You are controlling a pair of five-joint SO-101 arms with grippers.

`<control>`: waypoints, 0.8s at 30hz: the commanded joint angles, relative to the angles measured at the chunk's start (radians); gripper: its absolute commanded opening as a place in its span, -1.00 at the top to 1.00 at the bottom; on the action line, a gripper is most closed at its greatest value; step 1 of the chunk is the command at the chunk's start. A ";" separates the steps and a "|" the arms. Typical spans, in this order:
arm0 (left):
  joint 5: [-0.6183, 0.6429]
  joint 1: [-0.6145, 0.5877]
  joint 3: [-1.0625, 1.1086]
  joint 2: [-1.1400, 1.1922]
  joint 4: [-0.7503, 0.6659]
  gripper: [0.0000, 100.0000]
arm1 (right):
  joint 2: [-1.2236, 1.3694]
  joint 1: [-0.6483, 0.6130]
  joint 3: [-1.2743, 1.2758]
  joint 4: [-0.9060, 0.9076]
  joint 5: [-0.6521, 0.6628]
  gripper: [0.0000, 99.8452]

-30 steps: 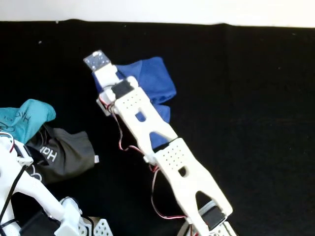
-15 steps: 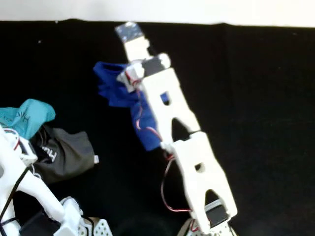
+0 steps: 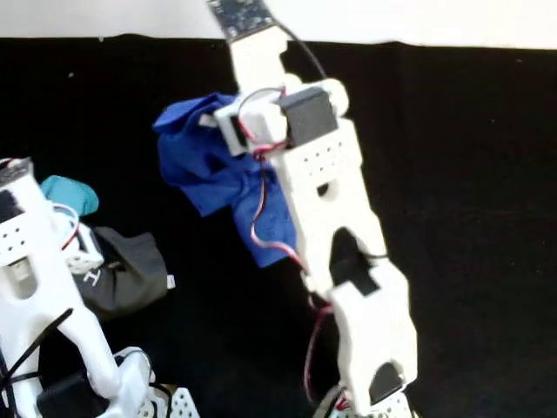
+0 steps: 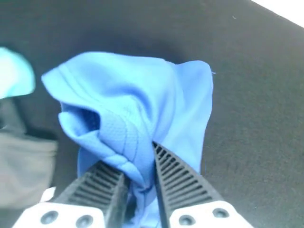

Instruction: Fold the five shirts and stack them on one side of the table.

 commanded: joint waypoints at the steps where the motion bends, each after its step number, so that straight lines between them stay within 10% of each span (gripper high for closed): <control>1: 0.018 0.038 -0.059 -0.027 -0.011 0.43 | -0.191 -0.054 0.234 0.010 -0.002 0.99; 16: 0.015 0.128 -0.081 -0.018 -0.043 0.43 | -0.252 0.226 0.582 -0.035 -0.002 0.62; 24: 0.014 0.139 -0.079 -0.018 -0.054 0.43 | -0.245 0.171 0.587 -0.025 -0.005 0.62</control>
